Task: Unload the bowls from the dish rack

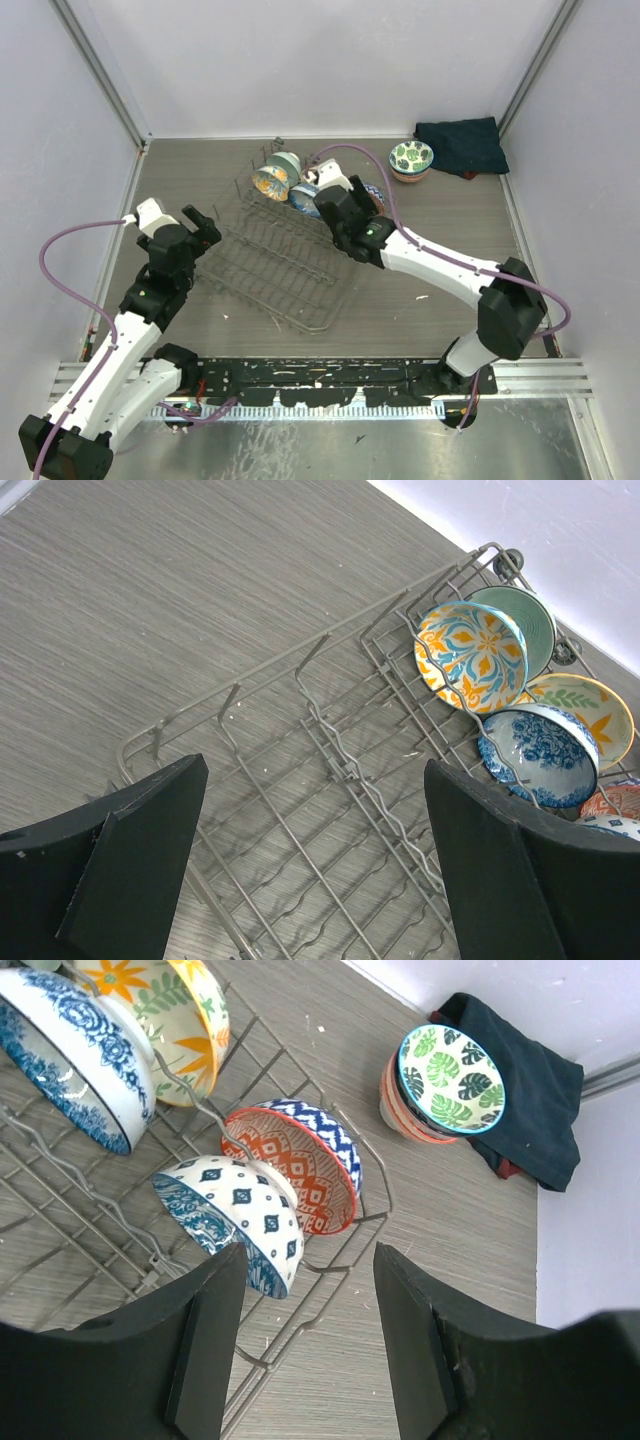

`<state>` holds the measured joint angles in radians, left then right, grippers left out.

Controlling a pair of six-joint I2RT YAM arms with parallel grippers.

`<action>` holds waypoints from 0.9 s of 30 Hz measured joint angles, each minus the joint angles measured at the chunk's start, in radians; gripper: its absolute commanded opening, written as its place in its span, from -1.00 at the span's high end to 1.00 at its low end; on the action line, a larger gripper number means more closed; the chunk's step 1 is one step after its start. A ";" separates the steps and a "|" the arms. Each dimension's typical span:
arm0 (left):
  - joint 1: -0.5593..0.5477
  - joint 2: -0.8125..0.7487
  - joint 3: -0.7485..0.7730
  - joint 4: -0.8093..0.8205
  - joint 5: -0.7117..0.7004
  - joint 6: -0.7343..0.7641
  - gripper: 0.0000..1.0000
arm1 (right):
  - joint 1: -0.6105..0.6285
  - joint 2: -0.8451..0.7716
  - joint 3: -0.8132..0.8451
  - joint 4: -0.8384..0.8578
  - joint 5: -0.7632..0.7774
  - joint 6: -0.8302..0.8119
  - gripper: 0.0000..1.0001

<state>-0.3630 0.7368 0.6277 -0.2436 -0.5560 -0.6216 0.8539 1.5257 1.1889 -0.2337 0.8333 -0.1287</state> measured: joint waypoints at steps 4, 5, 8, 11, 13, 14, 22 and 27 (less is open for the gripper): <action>0.000 0.000 0.000 0.000 0.000 0.000 -0.96 | -0.007 0.056 0.018 0.002 -0.033 -0.031 -0.16; 0.000 0.000 0.000 0.000 0.000 0.000 -0.96 | -0.007 0.069 0.019 0.001 -0.037 -0.036 -0.15; 0.000 0.000 0.000 0.000 0.000 0.000 -0.96 | -0.007 0.117 0.021 0.000 -0.037 -0.054 -0.11; 0.000 0.000 0.000 0.001 0.000 0.000 -0.96 | -0.007 0.162 0.031 -0.002 -0.023 -0.069 -0.08; 0.000 0.001 0.000 0.001 0.000 0.000 -0.96 | -0.007 0.191 0.037 -0.002 -0.005 -0.081 -0.07; 0.000 0.002 0.000 0.002 0.000 0.000 -0.96 | -0.007 0.201 0.039 -0.002 0.002 -0.085 -0.06; 0.000 0.008 0.000 0.007 0.000 0.000 -0.96 | -0.021 0.262 0.047 0.011 0.055 -0.121 0.06; 0.000 0.008 0.000 0.007 0.000 0.000 -0.96 | -0.034 0.279 0.047 0.047 0.083 -0.143 0.14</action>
<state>-0.3630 0.7452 0.6277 -0.2363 -0.5556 -0.6216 0.8200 1.8050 1.2358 -0.1871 0.9165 -0.2722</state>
